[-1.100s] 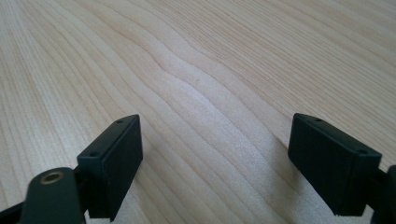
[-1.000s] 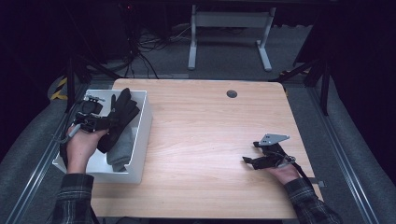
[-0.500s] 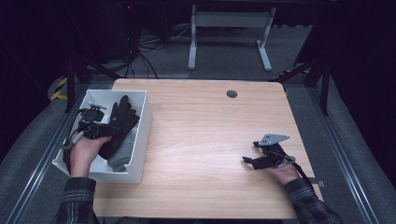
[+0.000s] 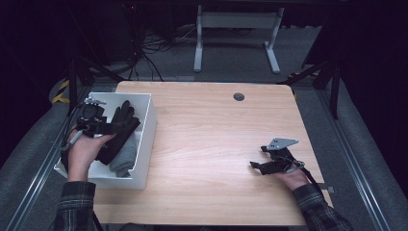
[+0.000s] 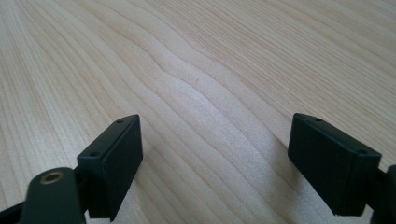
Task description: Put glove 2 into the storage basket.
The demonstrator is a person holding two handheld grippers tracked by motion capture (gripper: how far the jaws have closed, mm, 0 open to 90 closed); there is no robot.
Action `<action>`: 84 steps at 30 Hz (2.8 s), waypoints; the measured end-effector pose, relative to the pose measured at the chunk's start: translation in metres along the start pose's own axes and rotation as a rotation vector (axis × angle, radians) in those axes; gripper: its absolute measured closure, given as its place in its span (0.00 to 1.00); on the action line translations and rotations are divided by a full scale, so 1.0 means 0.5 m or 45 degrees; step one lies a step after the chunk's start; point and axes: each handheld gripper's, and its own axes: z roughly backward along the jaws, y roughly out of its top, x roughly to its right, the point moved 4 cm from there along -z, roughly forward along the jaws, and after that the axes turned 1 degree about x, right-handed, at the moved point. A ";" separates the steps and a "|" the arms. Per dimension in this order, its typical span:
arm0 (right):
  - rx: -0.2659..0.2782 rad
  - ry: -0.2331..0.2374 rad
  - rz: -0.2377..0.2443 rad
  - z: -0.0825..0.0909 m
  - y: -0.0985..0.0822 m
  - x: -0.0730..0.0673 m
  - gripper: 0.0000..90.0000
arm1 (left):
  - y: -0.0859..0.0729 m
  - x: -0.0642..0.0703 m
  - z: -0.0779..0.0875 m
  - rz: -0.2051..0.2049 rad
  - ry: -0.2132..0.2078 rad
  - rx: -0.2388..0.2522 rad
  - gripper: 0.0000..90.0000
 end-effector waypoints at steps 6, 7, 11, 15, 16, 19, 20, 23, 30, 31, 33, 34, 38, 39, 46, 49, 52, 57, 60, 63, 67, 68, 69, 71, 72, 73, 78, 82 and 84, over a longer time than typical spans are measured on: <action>-0.001 -0.001 -0.001 0.000 0.000 0.000 0.21 | 0.036 0.059 -0.007 -0.076 -0.075 0.017 0.22; -0.001 0.000 -0.002 0.000 0.000 0.000 0.21 | 0.039 0.067 -0.009 -0.091 -0.085 0.013 0.22; -0.001 -0.001 -0.002 0.000 0.000 0.000 0.21 | 0.056 0.109 -0.017 -0.137 -0.132 0.025 0.22; -0.001 -0.001 -0.002 0.000 0.000 0.000 0.21 | 0.069 0.151 -0.025 -0.182 -0.178 0.039 0.22; -0.001 -0.001 -0.002 0.000 0.000 0.000 0.21 | 0.071 0.161 -0.027 -0.192 -0.190 0.036 0.22; -0.001 -0.001 -0.001 0.000 0.000 0.000 0.21 | 0.076 0.191 -0.037 -0.222 -0.216 0.040 0.22; -0.001 -0.001 -0.001 0.000 0.000 0.000 0.21 | 0.077 0.202 -0.040 -0.231 -0.225 0.039 0.22; -0.001 -0.001 -0.001 0.000 0.000 0.000 0.21 | 0.079 0.234 -0.052 -0.257 -0.253 0.047 0.22; -0.001 -0.001 0.000 0.000 0.000 0.000 0.20 | 0.079 0.301 -0.078 -0.310 -0.315 0.053 0.21; -0.001 -0.002 0.000 0.000 0.000 0.000 0.20 | 0.078 0.307 -0.080 -0.307 -0.323 0.055 0.21; -0.001 -0.002 0.000 0.000 0.000 0.000 0.20 | 0.075 0.321 -0.087 -0.316 -0.335 0.055 0.21; -0.001 -0.001 0.000 0.000 0.000 0.000 0.20 | 0.071 0.329 -0.092 -0.325 -0.341 0.055 0.21; -0.002 -0.001 0.003 0.000 0.000 0.000 0.20 | 0.054 0.357 -0.110 -0.350 -0.372 0.043 0.21; -0.002 -0.001 0.003 0.000 0.000 0.000 0.20 | 0.050 0.361 -0.113 -0.353 -0.374 0.043 0.21; -0.003 0.001 0.004 0.000 0.000 0.000 0.20 | 0.016 0.398 -0.146 -0.393 -0.399 0.020 0.19; -0.003 0.002 0.005 0.000 0.000 0.000 0.20 | -0.004 0.418 -0.165 -0.419 -0.410 -0.002 0.19; -0.004 0.000 0.005 0.001 0.000 0.000 0.20 | -0.018 0.429 -0.179 -0.445 -0.425 -0.018 0.19; -0.002 0.003 0.007 0.000 0.000 0.000 0.20 | -0.049 0.450 -0.208 -0.480 -0.451 -0.035 0.18; -0.003 0.002 0.008 0.000 0.000 0.000 0.20 | -0.067 0.458 -0.221 -0.506 -0.458 -0.040 0.18; -0.002 0.003 0.007 0.000 0.000 0.000 0.20 | -0.086 0.464 -0.236 -0.535 -0.444 -0.040 0.17; -0.003 0.003 0.006 0.000 0.000 -0.001 0.20 | -0.108 0.468 -0.254 -0.574 -0.430 -0.039 0.16; -0.004 0.001 0.006 0.000 0.000 -0.001 0.20 | -0.113 0.469 -0.258 -0.577 -0.431 -0.046 0.16; -0.004 0.002 0.006 0.000 0.000 0.000 0.20 | -0.119 0.470 -0.262 -0.585 -0.437 -0.048 0.16; -0.002 0.003 0.007 0.000 0.000 0.000 0.20 | -0.131 0.472 -0.271 -0.603 -0.431 -0.062 0.14; -0.002 0.003 0.006 0.000 0.000 0.000 0.20 | -0.137 0.474 -0.276 -0.612 -0.436 -0.064 0.12; -0.003 0.002 0.007 0.000 0.000 0.000 0.20 | -0.140 0.474 -0.280 -0.624 -0.436 -0.071 0.11; -0.004 0.002 0.006 0.001 0.000 -0.001 0.20 | -0.155 0.473 -0.297 -0.675 -0.415 -0.105 0.02; -0.003 0.004 0.007 0.000 0.000 0.000 0.20 | -0.162 0.469 -0.306 -0.668 -0.443 -0.122 0.00; -0.004 0.004 0.006 0.000 0.000 -0.001 0.20 | -0.164 0.468 -0.307 -0.671 -0.458 -0.100 0.00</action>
